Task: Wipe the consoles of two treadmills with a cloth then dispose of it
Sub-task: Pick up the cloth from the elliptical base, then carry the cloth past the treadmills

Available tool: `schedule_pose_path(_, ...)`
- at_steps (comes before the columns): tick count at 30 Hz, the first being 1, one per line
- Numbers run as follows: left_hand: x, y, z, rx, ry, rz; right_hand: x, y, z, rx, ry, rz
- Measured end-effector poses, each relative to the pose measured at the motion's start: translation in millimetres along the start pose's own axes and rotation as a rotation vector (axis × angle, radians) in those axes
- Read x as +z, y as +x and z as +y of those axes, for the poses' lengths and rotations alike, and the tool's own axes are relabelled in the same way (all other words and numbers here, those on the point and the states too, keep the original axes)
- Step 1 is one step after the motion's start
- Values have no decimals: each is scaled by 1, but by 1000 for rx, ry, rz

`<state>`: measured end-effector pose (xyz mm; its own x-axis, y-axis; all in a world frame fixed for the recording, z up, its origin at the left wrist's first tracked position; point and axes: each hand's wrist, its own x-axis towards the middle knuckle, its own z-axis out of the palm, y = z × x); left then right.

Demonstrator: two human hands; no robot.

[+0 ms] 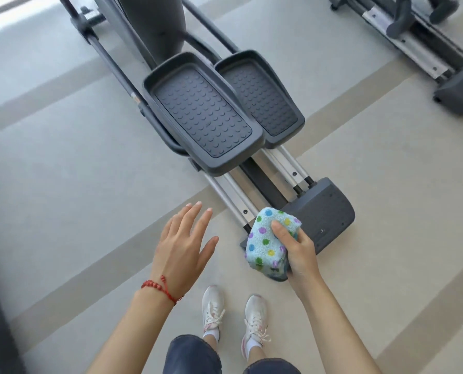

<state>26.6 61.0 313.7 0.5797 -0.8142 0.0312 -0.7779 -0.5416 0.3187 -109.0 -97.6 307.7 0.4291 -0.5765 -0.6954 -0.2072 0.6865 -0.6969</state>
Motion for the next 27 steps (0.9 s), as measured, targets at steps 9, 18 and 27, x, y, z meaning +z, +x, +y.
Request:
schedule_pose_path(9,-81,-43,13,-118,56,129,24,-78,-49,20,-10,-246)
schedule_pose_path(18,-96,-123,73,-399,88,237,15,-116,-69,2,-307,-435)
schedule_pose_path(27,-101,-236,120,-741,36,327,44,-170,-42,47,-520,-769)
